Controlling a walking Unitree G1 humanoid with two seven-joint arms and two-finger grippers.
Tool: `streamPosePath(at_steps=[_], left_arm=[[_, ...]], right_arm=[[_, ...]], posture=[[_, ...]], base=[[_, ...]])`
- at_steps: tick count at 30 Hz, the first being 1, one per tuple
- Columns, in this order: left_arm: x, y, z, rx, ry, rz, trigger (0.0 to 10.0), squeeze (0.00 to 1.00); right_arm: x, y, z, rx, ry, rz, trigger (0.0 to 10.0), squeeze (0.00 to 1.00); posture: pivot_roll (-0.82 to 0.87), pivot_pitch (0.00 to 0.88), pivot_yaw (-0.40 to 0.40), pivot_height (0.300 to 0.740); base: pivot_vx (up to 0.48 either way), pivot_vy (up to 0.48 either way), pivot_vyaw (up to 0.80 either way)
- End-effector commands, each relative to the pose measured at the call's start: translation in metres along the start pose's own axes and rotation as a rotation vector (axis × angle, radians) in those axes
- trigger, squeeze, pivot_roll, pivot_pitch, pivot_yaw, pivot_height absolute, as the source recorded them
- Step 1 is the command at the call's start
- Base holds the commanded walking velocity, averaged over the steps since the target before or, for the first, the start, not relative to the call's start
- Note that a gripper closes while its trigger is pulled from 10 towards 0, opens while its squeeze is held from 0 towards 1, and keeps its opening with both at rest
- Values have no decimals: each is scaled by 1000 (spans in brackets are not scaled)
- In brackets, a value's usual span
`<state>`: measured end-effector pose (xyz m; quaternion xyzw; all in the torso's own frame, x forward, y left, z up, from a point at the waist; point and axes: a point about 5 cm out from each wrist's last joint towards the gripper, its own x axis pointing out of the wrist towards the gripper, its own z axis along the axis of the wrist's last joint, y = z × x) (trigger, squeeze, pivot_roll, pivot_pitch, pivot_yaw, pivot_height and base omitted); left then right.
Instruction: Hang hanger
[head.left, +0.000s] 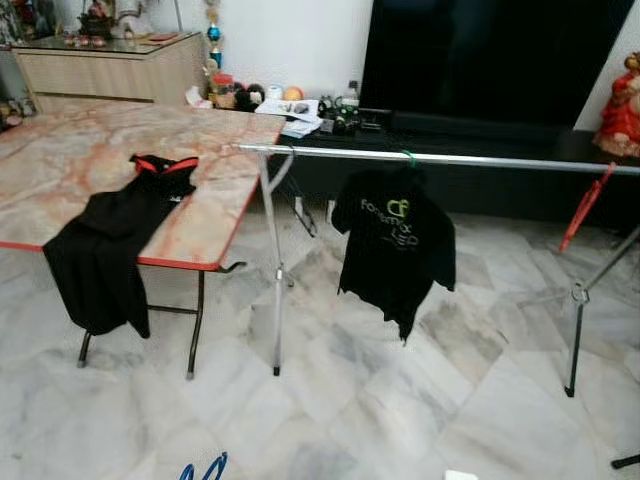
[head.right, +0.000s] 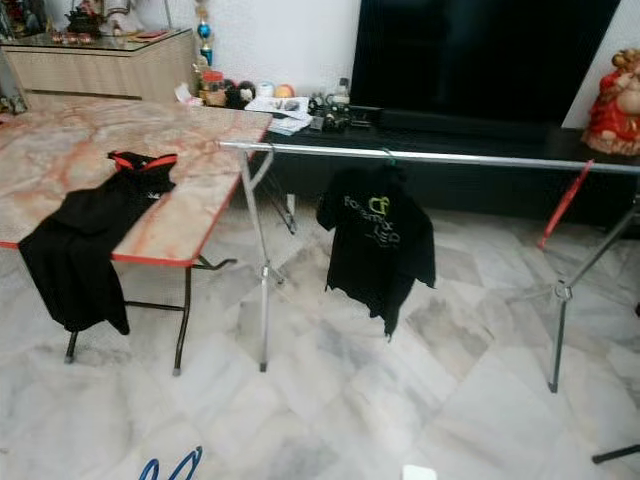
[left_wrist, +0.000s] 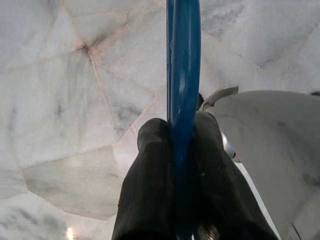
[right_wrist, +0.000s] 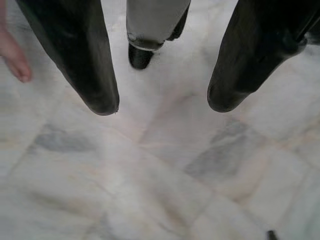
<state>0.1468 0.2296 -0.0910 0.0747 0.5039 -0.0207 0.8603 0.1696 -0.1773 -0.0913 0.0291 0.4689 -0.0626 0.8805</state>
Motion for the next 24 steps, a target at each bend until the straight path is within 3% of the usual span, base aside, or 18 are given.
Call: streamPosePath(at_steps=[1,14,19,24], left_arm=[[1,-6,1,-1,-3,-7,10000,0],[2,-6,4,3,-13,14,10000,0],[2,-4,7,37,-22,40,10000,0],[1,13,33,97,-123,96,10000,0]], right_arm=[[-1,-8,-5,-6,12,-21,10000,0],[0,-8,1,-41,-7,-11,10000,0],[2,-5,19,-95,-76,0,10000,0],[4,-6,54,-159,-186,10,10000,0]], posture=[[145,0,8,740],[159,0,-5,740],[163,0,-10,740],[161,0,-13,740]], base=[[0,0,0],[0,0,0],[0,0,0],[0,0,0]])
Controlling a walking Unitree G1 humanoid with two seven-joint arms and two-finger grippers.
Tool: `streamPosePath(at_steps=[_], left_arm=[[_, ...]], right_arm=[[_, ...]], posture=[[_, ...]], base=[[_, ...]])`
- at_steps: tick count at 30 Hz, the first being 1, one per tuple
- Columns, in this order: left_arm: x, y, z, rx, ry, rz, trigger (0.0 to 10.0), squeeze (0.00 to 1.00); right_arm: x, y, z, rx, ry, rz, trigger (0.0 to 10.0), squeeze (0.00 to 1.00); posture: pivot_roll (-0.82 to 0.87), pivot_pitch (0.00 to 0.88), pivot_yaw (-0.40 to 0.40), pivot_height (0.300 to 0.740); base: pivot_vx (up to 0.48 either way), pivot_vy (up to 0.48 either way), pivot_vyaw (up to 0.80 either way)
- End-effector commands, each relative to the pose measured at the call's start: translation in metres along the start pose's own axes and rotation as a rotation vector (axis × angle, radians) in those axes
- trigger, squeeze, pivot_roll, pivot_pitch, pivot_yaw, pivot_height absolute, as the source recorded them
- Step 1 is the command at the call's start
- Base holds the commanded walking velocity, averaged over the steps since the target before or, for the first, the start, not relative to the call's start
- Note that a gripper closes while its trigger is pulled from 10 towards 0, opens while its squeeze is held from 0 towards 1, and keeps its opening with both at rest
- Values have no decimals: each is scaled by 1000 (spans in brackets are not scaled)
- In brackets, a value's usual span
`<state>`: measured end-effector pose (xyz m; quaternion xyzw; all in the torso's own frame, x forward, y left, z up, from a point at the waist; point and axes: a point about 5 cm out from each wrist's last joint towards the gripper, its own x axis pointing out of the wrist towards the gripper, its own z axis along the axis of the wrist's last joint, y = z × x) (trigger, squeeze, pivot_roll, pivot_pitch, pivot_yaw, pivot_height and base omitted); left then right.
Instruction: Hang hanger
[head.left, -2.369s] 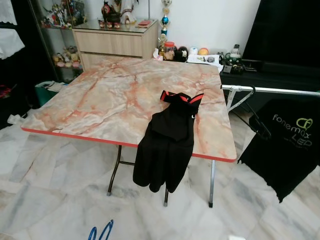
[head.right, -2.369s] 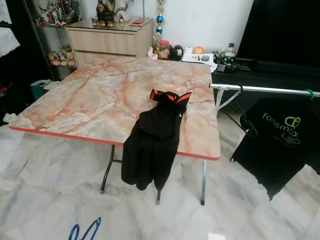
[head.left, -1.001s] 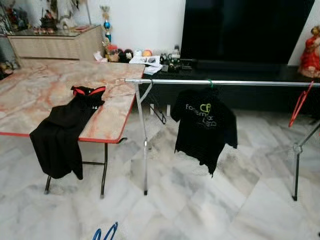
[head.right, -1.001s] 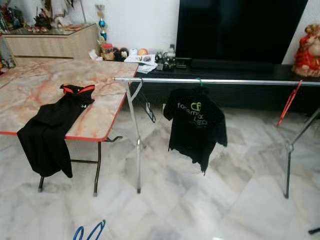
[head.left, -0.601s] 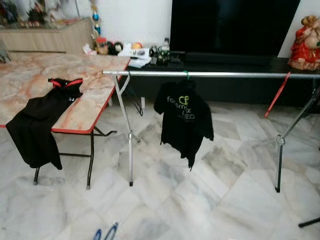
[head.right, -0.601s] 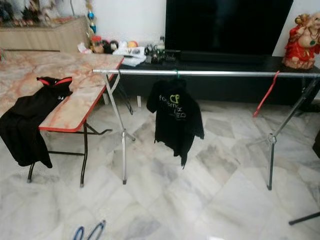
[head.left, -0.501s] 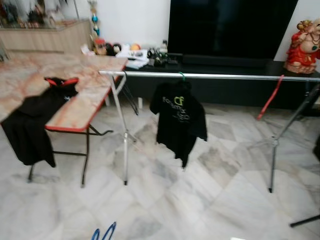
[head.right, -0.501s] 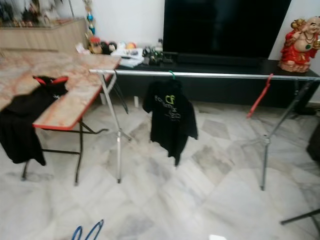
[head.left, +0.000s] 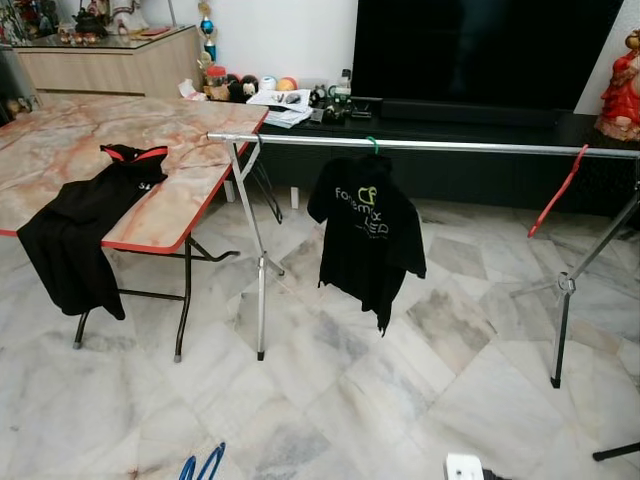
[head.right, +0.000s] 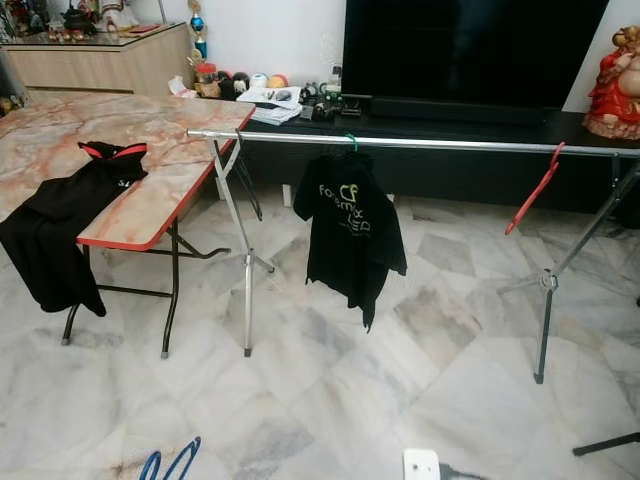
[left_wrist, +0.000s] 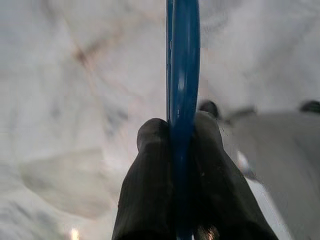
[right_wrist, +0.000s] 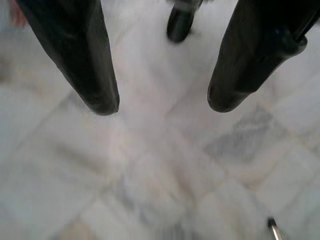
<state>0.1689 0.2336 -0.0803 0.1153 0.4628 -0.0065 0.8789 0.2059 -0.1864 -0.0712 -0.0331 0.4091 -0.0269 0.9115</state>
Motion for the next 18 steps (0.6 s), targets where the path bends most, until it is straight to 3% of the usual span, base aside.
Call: streamPosePath(at_steps=[1,8,10,11,13,15,18], left_arm=[[1,9,12,53,-45,37,10000,0],[2,19,31,132,-98,56,10000,0],[2,18,46,234,-168,8,10000,0],[2,18,46,234,-168,8,10000,0],[1,16,61,416,-233,-73,10000,0],[-1,17,70,506,-268,-119,10000,0],[-3,20,83,561,-313,-157,10000,0]], right_arm=[[3,-6,19,-36,-69,-8,10000,0],[6,-13,49,-88,-154,-12,10000,0],[7,-10,66,-176,-210,40,10000,0],[7,-10,66,-176,-210,40,10000,0],[7,-2,78,-293,-243,147,10000,0],[5,1,89,-391,-281,230,10000,0],[2,1,105,-449,-335,316,10000,0]], posture=[[161,0,-15,740],[161,0,-16,740],[163,0,-16,740],[163,0,-16,740],[161,0,-17,740],[160,0,-19,740],[158,0,-20,740]], base=[[0,0,0],[0,0,0],[0,0,0],[0,0,0],[0,0,0],[0,0,0],[0,0,0]])
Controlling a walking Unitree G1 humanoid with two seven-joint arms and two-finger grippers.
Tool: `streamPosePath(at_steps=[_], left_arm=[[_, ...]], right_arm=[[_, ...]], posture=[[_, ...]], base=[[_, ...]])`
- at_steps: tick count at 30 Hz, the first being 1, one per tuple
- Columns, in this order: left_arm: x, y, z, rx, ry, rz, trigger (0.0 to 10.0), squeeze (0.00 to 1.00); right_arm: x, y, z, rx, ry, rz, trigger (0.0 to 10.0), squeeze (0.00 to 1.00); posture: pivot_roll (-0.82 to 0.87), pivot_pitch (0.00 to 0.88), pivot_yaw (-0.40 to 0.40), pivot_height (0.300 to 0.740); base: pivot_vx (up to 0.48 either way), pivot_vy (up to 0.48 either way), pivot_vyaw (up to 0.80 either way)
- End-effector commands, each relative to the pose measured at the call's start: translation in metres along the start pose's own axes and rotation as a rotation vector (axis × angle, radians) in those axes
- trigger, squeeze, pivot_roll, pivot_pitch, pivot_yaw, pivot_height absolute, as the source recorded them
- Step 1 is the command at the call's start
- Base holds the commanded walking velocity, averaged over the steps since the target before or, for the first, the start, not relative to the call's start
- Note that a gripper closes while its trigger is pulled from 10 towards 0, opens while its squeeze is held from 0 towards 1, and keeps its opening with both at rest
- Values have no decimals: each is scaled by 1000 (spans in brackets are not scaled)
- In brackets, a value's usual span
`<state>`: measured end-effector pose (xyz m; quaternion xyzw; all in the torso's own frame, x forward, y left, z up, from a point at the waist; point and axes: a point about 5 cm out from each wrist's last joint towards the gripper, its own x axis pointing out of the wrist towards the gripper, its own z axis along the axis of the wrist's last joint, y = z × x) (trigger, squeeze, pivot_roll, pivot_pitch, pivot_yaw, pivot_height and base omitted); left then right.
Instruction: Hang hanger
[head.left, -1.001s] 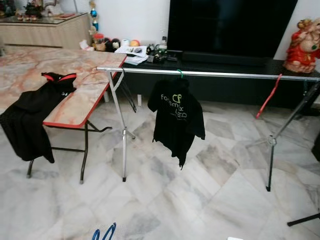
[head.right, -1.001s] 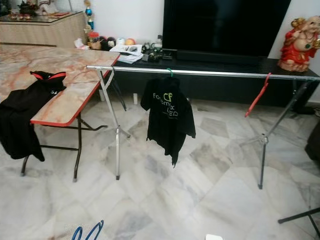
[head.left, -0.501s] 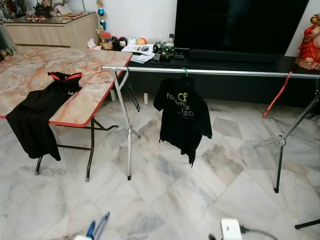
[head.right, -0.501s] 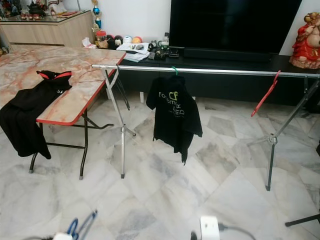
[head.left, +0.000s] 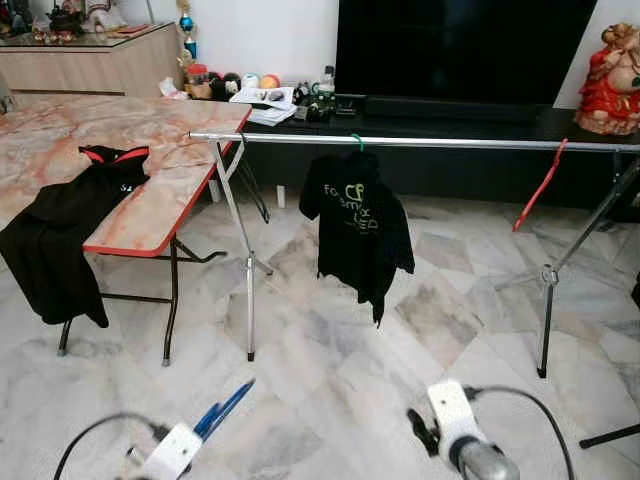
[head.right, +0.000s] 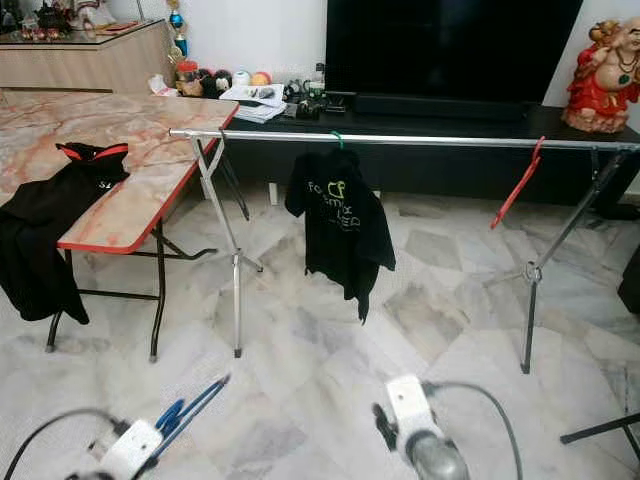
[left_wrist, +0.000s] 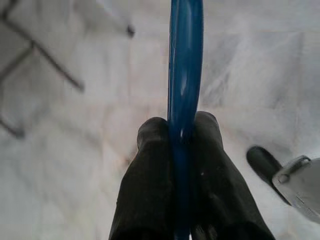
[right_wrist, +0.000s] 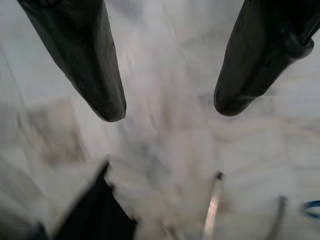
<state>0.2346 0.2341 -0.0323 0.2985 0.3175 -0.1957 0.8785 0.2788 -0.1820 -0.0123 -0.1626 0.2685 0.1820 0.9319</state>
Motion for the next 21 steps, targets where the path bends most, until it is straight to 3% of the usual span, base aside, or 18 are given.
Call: streamPosePath(at_steps=[1,3,6,10,11,12,15,21], left_arm=[[-1,6,7,69,-36,-54,10000,0],[0,8,13,107,-63,-91,10000,0],[1,7,29,197,-120,-242,10000,0],[0,4,38,214,-120,-414,10000,0],[0,4,38,214,-120,-414,10000,0],[0,6,46,240,-123,-467,10000,0],[0,7,51,246,-121,-505,10000,0],[-1,10,78,354,-141,-615,10000,0]], right_arm=[[1,-5,16,-68,-68,85,10000,0],[1,-5,24,-107,-106,148,10000,0],[-1,7,39,-155,-173,420,10000,0],[-9,25,40,-256,-163,717,10000,0],[-9,25,40,-256,-163,717,10000,0],[-12,31,40,-308,-147,827,10000,0],[-13,34,42,-337,-139,879,10000,0],[-9,39,56,-462,-158,912,10000,0]], posture=[[158,0,-20,740],[155,0,-20,740],[147,0,-24,740],[144,0,-26,740],[144,0,-26,740],[145,0,-28,740],[147,0,-28,740],[158,0,-45,740]], base=[[0,0,0],[0,0,0],[0,0,0],[0,0,0],[0,0,0],[0,0,0],[0,0,0],[0,0,0]])
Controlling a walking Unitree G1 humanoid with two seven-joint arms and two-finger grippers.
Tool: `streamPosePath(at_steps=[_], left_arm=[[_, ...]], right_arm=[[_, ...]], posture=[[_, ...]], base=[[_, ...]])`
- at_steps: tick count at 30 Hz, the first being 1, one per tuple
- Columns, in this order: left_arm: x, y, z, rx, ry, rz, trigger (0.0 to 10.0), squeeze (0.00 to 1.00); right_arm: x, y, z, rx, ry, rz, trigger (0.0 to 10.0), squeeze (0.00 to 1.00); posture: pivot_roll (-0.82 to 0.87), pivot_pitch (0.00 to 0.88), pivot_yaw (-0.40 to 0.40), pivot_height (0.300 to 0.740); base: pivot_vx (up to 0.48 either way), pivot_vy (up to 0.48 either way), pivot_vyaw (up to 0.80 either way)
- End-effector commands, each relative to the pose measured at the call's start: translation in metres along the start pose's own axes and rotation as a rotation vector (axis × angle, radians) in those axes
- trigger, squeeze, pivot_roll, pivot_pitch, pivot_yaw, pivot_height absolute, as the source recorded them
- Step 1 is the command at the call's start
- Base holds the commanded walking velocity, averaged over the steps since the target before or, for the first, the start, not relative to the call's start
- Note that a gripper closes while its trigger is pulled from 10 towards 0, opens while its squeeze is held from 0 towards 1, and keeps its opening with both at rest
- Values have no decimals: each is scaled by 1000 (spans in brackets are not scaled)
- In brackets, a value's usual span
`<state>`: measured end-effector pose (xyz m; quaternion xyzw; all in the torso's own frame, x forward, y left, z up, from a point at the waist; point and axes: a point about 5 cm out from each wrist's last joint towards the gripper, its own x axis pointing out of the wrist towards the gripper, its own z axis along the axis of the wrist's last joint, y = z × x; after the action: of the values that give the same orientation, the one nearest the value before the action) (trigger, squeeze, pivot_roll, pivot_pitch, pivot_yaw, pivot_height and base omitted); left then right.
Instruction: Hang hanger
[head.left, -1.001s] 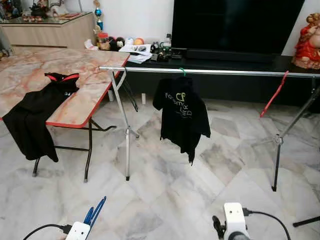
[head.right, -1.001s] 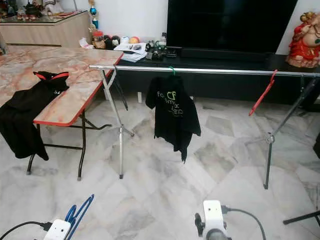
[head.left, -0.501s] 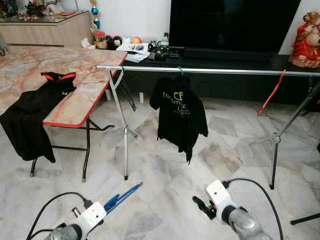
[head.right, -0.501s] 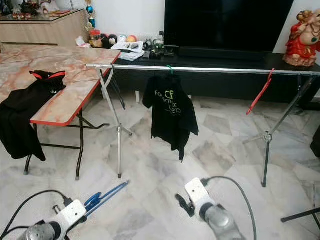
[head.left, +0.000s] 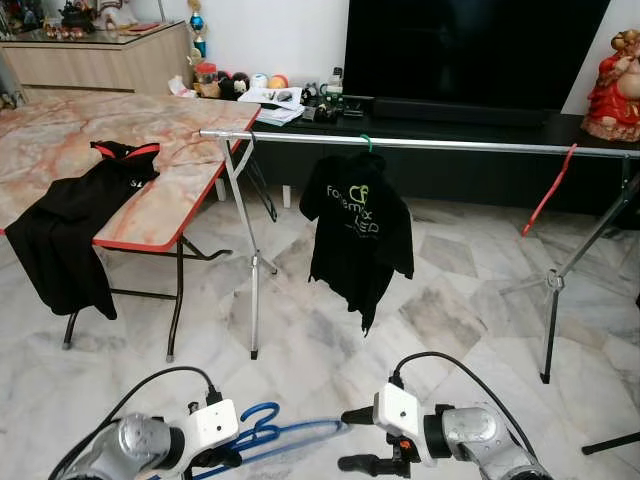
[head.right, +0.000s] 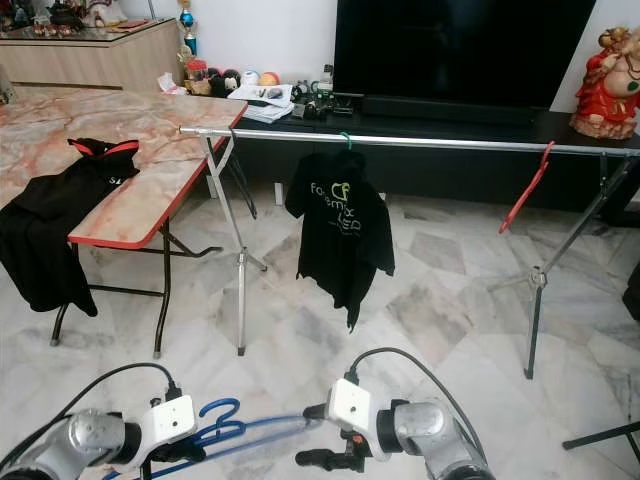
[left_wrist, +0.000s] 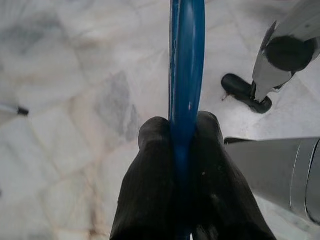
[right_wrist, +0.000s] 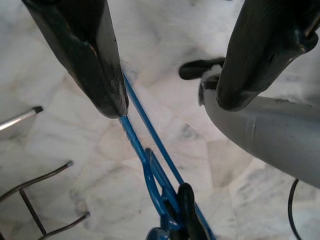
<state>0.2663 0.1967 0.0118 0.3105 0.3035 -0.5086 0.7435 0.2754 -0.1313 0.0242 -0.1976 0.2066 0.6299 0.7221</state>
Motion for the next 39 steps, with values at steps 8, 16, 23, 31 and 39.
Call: streamPosePath(at_steps=[8,16,23,31,39], left_arm=[[-3,14,44,170,-47,-86,10000,0],[0,11,66,193,-93,-115,10000,0],[0,10,76,217,-92,-119,10000,0],[-5,10,82,236,-81,-118,10000,0],[-6,10,84,237,-77,-115,10000,0]], right_arm=[[2,-17,19,-129,5,-106,10000,0],[14,-12,21,-128,-6,-104,10000,0],[19,-7,16,-126,20,-90,10000,0],[23,-6,12,-128,58,-115,10000,0],[24,-5,8,-70,50,-145,0,0]], posture=[[172,0,-64,740],[187,0,-74,740],[194,0,-77,740],[205,0,-72,740],[213,0,-71,740]], base=[[0,0,0],[0,0,0],[0,0,0],[0,0,0],[0,0,0]])
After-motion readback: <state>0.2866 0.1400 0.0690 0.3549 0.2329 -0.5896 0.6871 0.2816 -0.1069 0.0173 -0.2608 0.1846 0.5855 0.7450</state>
